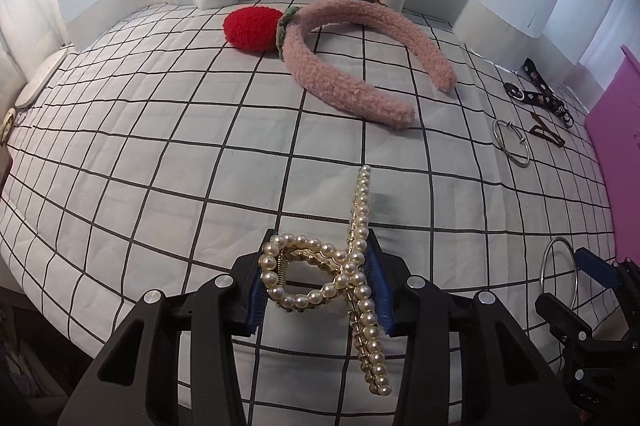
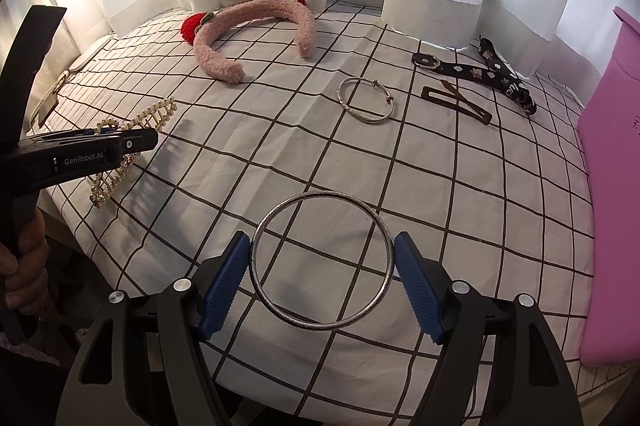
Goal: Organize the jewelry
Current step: 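Close the left tool on the pearl clip while the right tool grips the silver ring, then carry the pearl clip and silver ring over the tub and release both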
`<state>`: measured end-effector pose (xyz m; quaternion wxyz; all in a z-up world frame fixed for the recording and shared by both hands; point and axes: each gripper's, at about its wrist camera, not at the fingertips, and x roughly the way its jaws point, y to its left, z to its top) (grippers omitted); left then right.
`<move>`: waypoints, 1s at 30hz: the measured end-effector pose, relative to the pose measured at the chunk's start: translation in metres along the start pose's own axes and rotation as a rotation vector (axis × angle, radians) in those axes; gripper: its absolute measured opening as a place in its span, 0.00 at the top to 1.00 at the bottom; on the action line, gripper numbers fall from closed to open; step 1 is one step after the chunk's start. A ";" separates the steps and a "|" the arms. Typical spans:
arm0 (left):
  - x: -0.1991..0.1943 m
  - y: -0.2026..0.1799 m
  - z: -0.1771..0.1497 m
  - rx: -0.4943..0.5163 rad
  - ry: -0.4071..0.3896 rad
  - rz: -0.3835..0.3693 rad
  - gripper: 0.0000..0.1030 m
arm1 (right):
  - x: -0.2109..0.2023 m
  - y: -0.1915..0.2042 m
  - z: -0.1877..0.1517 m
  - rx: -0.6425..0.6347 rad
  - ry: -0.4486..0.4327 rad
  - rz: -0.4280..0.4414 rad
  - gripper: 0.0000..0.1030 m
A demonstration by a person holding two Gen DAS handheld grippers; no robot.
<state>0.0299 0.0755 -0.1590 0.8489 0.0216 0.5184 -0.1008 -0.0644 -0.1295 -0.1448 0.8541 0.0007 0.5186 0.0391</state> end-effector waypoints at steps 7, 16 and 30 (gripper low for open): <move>-0.015 -0.008 0.012 0.016 -0.040 -0.007 0.60 | -0.008 -0.007 0.005 0.015 -0.027 -0.009 0.31; -0.034 -0.025 0.034 0.045 -0.085 -0.020 0.60 | -0.038 -0.020 0.022 0.032 -0.102 -0.036 0.31; -0.092 -0.080 0.078 0.173 -0.230 -0.099 0.60 | -0.128 -0.059 0.047 0.121 -0.293 -0.113 0.31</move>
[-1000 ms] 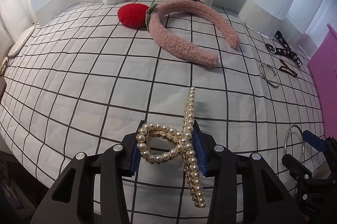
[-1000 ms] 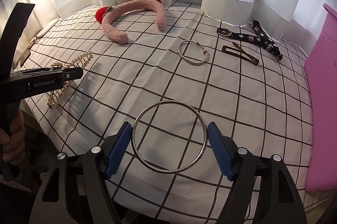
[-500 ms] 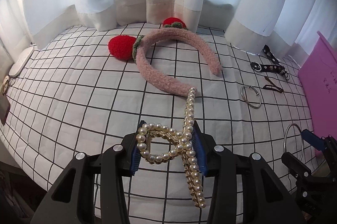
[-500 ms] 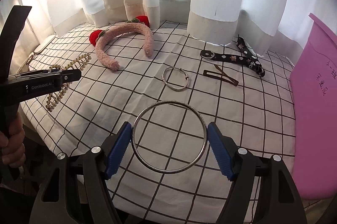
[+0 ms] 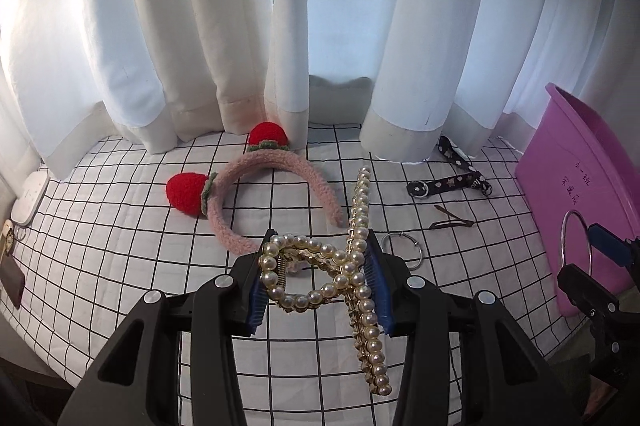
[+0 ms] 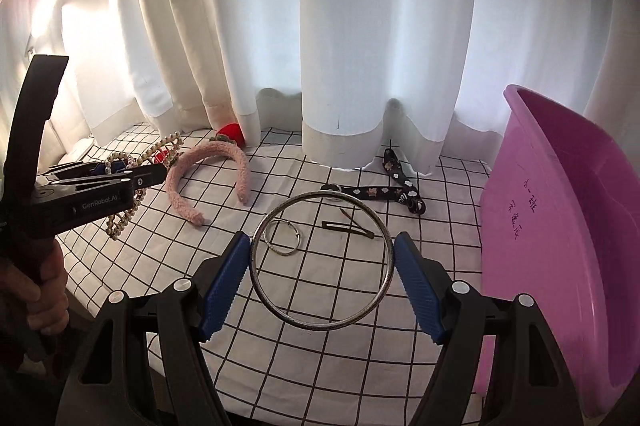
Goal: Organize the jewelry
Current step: 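Carry the pearl clip and silver ring over the tub and release both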
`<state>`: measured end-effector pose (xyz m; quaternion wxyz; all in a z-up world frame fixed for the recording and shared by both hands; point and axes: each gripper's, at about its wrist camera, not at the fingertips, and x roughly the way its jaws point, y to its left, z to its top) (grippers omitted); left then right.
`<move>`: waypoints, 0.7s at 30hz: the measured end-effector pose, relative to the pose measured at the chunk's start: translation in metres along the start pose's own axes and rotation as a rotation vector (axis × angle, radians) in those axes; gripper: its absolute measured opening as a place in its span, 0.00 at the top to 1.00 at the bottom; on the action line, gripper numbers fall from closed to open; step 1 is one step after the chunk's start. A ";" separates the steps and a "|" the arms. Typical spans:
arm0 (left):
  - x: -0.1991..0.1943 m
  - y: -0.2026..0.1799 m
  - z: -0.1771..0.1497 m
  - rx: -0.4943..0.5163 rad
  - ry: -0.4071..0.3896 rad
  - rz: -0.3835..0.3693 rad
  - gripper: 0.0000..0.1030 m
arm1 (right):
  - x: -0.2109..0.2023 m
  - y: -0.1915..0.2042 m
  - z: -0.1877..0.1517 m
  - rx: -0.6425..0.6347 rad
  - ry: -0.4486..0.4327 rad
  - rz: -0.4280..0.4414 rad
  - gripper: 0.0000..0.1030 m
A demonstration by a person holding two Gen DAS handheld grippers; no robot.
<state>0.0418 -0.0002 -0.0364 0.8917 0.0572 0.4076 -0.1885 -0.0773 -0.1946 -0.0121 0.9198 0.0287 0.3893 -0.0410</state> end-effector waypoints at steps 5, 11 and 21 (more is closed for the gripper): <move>-0.015 -0.034 0.021 0.059 -0.043 -0.061 0.60 | -0.036 -0.023 0.012 0.046 -0.080 -0.050 0.31; -0.031 -0.081 0.043 0.131 -0.090 -0.125 0.60 | -0.078 -0.058 0.017 0.094 -0.170 -0.134 0.31; -0.042 -0.177 0.071 0.247 -0.166 -0.247 0.60 | -0.126 -0.130 0.008 0.183 -0.249 -0.271 0.31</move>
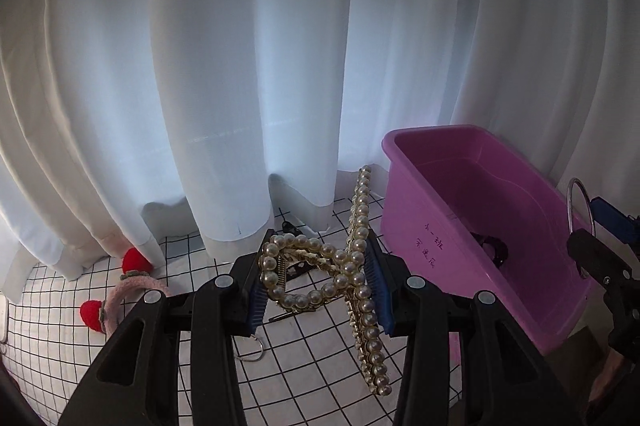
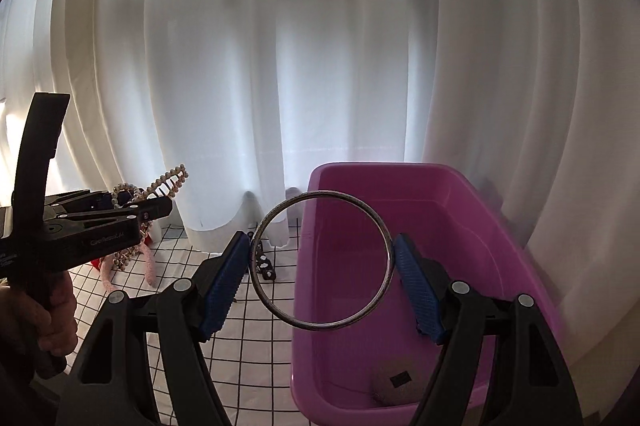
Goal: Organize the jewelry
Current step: 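Carry the pearl clip and silver ring over the tub and release both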
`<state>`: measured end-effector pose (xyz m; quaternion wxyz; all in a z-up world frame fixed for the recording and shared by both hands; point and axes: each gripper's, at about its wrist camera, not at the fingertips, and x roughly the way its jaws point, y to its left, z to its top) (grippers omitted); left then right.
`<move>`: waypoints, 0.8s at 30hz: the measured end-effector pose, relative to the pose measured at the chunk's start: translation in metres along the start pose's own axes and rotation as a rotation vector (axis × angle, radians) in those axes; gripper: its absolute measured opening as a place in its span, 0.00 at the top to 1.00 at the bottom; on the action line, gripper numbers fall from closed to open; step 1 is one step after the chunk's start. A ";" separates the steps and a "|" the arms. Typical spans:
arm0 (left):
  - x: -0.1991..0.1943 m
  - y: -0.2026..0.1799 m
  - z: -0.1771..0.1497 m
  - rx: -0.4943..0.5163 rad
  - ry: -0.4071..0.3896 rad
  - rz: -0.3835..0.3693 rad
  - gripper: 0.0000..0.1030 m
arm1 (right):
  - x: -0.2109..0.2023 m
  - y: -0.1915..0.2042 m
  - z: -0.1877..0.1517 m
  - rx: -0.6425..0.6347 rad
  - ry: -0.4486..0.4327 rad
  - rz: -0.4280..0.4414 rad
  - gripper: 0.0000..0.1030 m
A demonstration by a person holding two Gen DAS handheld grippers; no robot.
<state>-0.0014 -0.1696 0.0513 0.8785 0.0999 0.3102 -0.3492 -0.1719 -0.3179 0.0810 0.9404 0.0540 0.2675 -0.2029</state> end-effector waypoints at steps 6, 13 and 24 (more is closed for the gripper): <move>0.011 -0.050 0.029 0.025 -0.025 -0.077 0.60 | -0.008 -0.050 0.005 0.046 -0.017 -0.063 0.31; 0.031 -0.094 0.051 0.041 -0.024 -0.129 0.60 | 0.001 -0.088 0.005 0.098 0.001 -0.081 0.31; 0.074 -0.142 0.050 0.040 0.106 -0.188 0.59 | 0.042 -0.118 -0.013 0.169 0.149 -0.057 0.31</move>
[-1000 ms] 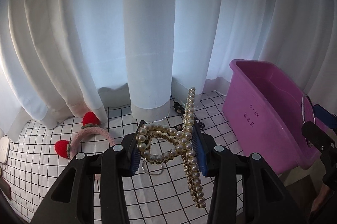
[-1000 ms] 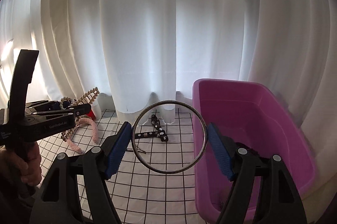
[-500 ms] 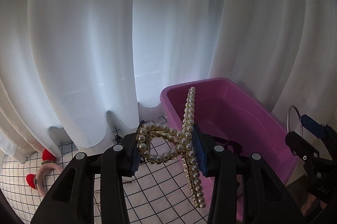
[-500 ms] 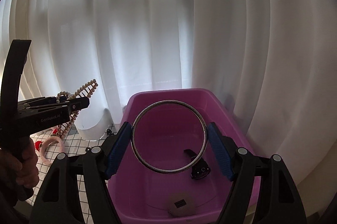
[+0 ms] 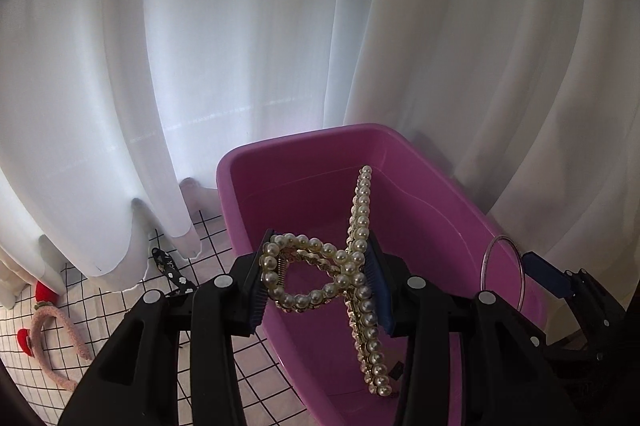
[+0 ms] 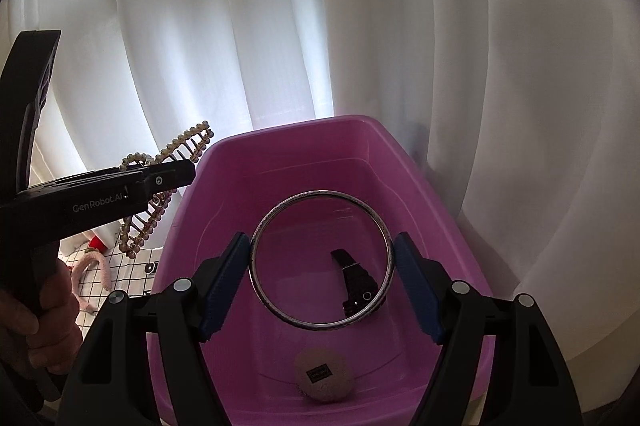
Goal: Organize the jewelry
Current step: 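Carry the pearl clip and silver ring over the tub and release both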
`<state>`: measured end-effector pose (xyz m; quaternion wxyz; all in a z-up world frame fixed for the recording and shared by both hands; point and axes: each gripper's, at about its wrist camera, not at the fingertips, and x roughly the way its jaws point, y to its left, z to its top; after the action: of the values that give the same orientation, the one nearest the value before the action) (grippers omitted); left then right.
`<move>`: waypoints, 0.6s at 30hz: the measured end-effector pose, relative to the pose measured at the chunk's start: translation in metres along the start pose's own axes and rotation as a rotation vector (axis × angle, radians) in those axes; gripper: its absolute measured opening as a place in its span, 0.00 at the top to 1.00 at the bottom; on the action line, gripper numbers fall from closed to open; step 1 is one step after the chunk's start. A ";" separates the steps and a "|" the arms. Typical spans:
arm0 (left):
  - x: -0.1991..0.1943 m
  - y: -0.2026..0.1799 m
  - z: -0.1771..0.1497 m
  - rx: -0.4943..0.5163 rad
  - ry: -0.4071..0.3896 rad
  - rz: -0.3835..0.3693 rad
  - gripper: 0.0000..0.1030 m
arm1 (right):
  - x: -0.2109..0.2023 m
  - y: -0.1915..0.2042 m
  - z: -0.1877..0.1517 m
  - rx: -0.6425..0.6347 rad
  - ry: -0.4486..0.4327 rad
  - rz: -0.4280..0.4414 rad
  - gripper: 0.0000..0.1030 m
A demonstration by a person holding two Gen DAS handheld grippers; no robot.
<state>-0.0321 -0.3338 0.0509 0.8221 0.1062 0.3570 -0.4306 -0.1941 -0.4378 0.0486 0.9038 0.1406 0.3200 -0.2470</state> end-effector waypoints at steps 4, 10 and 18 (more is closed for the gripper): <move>0.026 -0.006 -0.005 0.006 0.068 0.004 0.59 | 0.015 -0.009 -0.003 0.014 0.037 0.004 0.31; 0.050 -0.010 -0.015 0.005 0.142 0.025 0.58 | 0.028 -0.014 -0.007 0.026 0.083 -0.015 0.31; 0.032 -0.013 -0.007 0.031 0.043 0.074 0.15 | 0.033 -0.022 -0.008 0.051 0.100 -0.021 0.30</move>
<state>-0.0337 -0.3587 0.0260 0.8278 0.1411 0.3639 -0.4031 -0.1877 -0.4646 0.0186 0.8801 0.1726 0.3598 -0.2572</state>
